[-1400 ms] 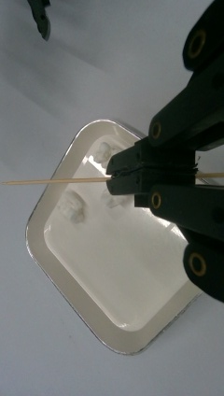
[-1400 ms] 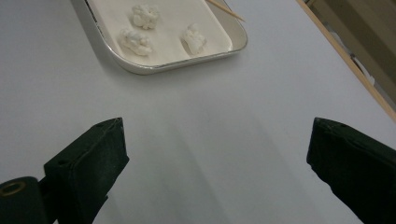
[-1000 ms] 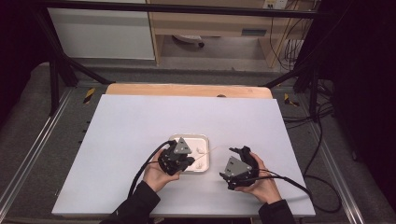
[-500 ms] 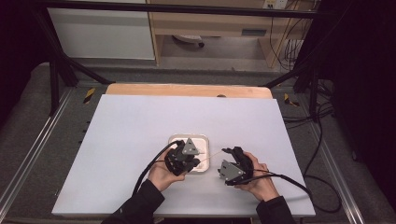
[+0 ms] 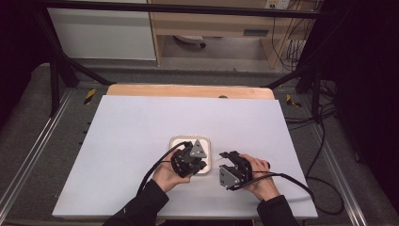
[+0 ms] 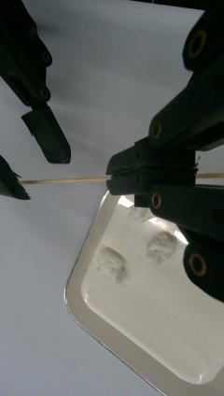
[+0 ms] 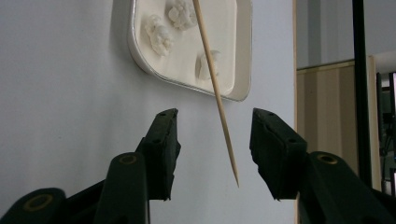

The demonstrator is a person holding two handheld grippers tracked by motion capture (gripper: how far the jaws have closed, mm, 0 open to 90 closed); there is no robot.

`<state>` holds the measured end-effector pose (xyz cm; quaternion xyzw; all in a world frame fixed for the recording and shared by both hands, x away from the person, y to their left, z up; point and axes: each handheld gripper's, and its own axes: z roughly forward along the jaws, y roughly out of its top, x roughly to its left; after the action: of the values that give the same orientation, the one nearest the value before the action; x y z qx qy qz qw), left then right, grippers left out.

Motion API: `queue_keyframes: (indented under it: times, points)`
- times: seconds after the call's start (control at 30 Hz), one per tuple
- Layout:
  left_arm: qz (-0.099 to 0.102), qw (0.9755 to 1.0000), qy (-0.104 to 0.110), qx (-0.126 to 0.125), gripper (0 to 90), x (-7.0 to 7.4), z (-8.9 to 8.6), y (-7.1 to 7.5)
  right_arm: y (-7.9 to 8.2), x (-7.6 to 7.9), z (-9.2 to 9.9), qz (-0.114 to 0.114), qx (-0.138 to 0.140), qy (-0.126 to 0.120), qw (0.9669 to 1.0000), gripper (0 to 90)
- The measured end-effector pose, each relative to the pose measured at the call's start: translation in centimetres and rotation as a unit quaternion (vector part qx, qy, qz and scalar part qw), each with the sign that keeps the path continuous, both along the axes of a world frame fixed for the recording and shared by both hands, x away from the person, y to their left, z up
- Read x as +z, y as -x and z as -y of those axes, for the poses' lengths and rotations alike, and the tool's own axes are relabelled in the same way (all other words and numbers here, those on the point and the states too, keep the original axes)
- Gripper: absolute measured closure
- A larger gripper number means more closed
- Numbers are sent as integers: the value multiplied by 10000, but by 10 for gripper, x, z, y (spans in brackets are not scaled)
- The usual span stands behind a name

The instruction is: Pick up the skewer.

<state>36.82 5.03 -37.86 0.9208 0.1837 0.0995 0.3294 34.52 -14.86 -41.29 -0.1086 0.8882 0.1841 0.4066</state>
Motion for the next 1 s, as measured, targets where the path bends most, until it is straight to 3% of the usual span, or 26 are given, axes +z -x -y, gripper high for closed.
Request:
queue_keyframes:
  times: [0.33, 0.63, 1.0]
  points:
    - [-26, 9998, -50, -187, 889, 2, 5, 2, 1, -4, -1, 113, 281, 286, 9991, 699]
    - [-60, 9996, -86, -261, 889, 1, 6, 3, 0, -6, -2, 153, 310, 518, 9981, 844]
    - [-173, 9996, -91, -217, 881, -1, 6, -1, 0, -7, -3, 245, 379, 698, 9965, 892]
